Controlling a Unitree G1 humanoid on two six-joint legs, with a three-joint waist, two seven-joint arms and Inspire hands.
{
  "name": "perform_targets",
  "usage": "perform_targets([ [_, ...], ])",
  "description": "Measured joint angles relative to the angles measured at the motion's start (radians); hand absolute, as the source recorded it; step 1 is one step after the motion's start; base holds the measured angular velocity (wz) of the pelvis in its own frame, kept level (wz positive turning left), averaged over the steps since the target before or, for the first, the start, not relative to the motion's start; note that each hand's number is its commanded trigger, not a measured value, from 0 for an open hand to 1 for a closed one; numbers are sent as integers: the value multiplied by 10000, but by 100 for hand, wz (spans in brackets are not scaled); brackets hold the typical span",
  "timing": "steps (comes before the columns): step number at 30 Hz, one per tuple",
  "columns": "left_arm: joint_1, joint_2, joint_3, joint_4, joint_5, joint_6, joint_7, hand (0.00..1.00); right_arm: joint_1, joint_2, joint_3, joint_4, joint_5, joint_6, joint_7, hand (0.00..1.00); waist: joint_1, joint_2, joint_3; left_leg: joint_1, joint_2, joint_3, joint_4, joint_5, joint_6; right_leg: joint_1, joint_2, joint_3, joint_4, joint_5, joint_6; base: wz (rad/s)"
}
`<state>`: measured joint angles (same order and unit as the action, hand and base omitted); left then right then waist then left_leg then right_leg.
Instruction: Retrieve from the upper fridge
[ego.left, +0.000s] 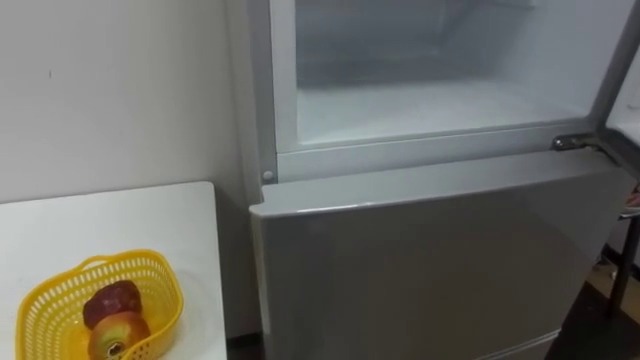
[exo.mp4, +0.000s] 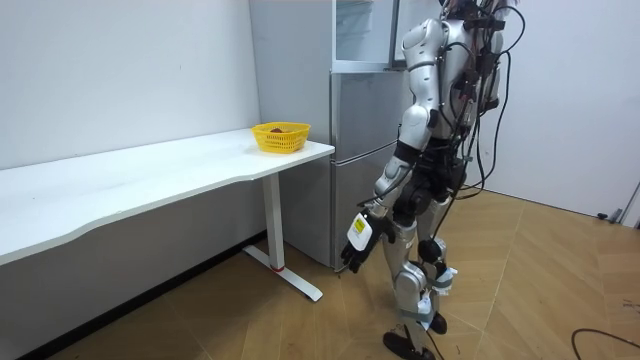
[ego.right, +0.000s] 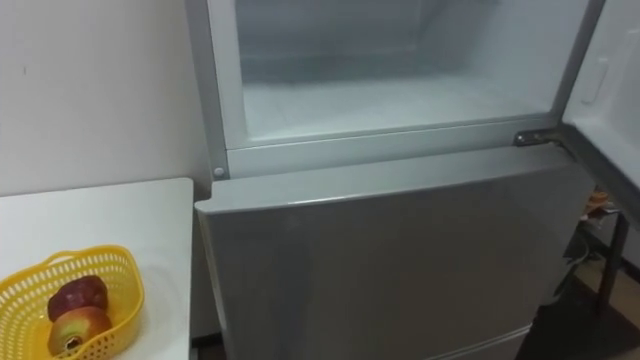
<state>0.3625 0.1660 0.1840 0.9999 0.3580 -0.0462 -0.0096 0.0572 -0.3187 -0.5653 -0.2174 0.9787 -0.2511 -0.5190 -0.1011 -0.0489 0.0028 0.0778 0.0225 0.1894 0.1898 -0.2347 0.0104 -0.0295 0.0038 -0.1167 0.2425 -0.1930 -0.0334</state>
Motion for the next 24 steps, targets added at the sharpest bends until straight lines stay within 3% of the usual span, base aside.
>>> perform_targets([
  [7, -60, -8, -32, 24, 16, -29, 70, 0, -1, -20, 498, -167, -1760, 13, 136, 0, 185, -32, -14, 81, 9, -17, -17, 0, 0, 181, 51, -72, 5, 17, -17, 0],
  [16, -78, -6, -47, 158, 18, 135, 67, 0, -497, -36, 1041, -672, -1992, 263, 429, 0, 309, -201, -5, 213, 10, -283, -17, 0, -1, 508, -2, -329, -162, 18, -20, 11],
  [19, -77, 2, -112, 187, 28, 143, 66, 0, -599, -59, 1316, -669, -2025, 263, 626, 0, 536, -219, -18, 236, 13, -301, -8, 0, -1, 525, -12, -359, -186, 24, -28, 2],
  [22, -34, 1, -150, 215, 29, 143, 65, 0, -602, -60, 1559, -663, -1992, 342, 955, 0, 704, -260, 7, 309, 11, -317, -4, 0, -1, 580, -26, -441, -219, 24, -27, 6],
  [23, -21, 1, -150, 223, 29, 141, 70, 0, -602, -61, 1565, -659, -2019, 342, 1020, 0, 788, -354, 67, 329, 11, -348, 2, 0, -1, 642, -38, -519, -228, 22, -25, 11],
  [24, 14, 0, -150, 217, 29, 141, 73, 0, -605, -61, 1566, -657, -2034, 342, 1127, 0, 812, -360, 52, 314, 5, -396, 19, 0, -2, 651, -55, -565, -241, 9, -19, 13],
])
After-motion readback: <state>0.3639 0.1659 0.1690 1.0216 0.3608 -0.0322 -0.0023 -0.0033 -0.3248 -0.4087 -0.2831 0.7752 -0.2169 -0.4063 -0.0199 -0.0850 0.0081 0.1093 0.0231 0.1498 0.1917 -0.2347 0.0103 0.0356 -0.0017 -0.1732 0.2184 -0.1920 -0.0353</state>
